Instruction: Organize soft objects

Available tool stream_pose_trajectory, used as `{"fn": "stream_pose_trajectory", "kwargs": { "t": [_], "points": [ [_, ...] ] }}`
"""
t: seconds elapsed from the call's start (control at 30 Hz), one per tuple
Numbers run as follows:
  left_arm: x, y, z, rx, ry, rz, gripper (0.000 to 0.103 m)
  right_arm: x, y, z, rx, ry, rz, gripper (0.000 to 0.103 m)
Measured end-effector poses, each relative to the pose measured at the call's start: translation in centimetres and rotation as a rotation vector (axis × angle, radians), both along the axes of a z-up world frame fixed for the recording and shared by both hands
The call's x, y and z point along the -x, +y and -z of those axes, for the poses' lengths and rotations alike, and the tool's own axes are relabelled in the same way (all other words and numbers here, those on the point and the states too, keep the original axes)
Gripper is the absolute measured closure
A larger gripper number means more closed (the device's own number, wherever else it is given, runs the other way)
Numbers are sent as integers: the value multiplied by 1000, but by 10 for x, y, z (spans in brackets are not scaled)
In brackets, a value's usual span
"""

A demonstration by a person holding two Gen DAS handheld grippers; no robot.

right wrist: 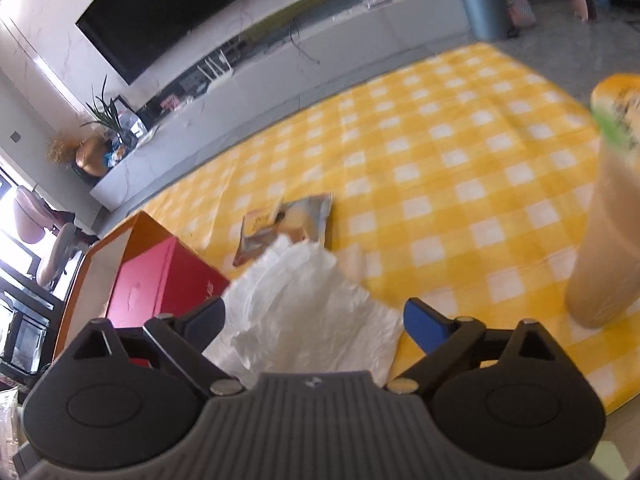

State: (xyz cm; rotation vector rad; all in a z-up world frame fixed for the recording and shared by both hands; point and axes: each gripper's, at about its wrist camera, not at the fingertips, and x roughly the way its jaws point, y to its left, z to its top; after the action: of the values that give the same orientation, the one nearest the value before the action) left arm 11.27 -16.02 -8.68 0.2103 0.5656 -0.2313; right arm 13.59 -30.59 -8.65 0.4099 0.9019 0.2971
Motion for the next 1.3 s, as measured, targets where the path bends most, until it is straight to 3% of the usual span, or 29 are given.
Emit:
{"fn": "stream_pose_trajectory", "kwargs": {
  "t": [0.1, 0.17, 0.27, 0.4, 0.57, 0.67, 0.73, 0.77, 0.83, 0.9, 1.03, 1.17, 1.3],
  "points": [
    [-2, 3, -1, 4, -16, -14, 68, -14, 0, 30, 61, 148, 42, 9],
    [-5, 6, -2, 15, -18, -24, 68, -17, 4, 45, 198, 227, 70, 9],
    [-9, 12, -4, 42, -9, -26, 68, -14, 8, 53, 316, 251, 42, 10],
    [-16, 26, -5, 127, 40, -20, 68, -16, 7, 52, 240, 223, 20, 9],
    [-21, 39, -8, 185, 72, -32, 68, -31, 10, 74, 190, 318, 49, 9],
    [-23, 41, -10, 188, 89, -15, 68, -35, 12, 75, 146, 315, 108, 6],
    [-22, 40, -9, 184, 83, -19, 68, -34, 23, 74, 224, 296, 101, 15],
    [-23, 40, -9, 186, 85, -19, 68, -32, 34, 73, 313, 281, 83, 20],
    [-23, 41, -9, 194, 100, -19, 68, -27, 54, 72, 499, 235, 52, 61],
    [-22, 42, -13, 197, 113, -10, 68, -27, 59, 70, 483, 209, 33, 99],
    [-14, 36, -25, 114, 124, 44, 68, -26, 50, 61, 595, 133, 140, 99],
    [-3, 21, -42, -47, 167, 117, 69, -23, 23, 50, 443, 84, 197, 99],
    [11, 15, -54, -153, 232, 246, 69, -31, 18, 57, 477, 98, 223, 99]
  ]
}}
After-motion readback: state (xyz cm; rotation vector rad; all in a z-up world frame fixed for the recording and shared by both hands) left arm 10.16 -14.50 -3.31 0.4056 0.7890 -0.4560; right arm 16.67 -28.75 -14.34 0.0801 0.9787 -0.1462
